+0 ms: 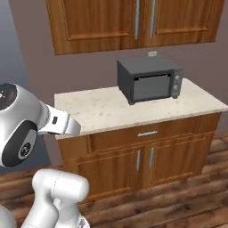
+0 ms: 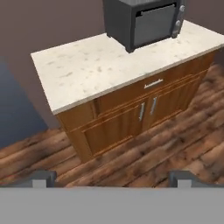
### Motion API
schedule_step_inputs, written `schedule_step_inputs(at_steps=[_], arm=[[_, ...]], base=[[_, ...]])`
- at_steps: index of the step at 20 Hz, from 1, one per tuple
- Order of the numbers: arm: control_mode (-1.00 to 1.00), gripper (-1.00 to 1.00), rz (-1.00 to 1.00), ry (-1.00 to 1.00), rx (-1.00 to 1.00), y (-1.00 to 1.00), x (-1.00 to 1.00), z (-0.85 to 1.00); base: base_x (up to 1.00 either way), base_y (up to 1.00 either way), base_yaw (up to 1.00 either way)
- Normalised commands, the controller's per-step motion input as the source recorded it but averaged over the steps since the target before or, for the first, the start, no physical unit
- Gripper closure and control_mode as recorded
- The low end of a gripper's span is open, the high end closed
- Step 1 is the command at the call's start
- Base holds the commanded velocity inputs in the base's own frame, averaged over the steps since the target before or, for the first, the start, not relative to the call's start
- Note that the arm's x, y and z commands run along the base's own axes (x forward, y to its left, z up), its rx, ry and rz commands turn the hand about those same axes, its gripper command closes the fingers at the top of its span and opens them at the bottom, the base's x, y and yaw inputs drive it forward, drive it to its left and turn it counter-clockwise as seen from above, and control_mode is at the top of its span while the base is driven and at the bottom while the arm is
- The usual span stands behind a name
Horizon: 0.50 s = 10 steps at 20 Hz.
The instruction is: Navigate to the toaster oven.
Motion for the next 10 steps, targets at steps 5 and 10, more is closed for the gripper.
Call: schedule_step_inputs(at_steps=[5,10], arm=[[1.00,-1.00,0.00,0.00,0.00,0.00,0.00,0.00],[1.00,-1.00,0.00,0.00,0.00,0.00,0.00,0.00]], base=[[0.30,-0.31,0.89],[0.00,-0.73,0.75]])
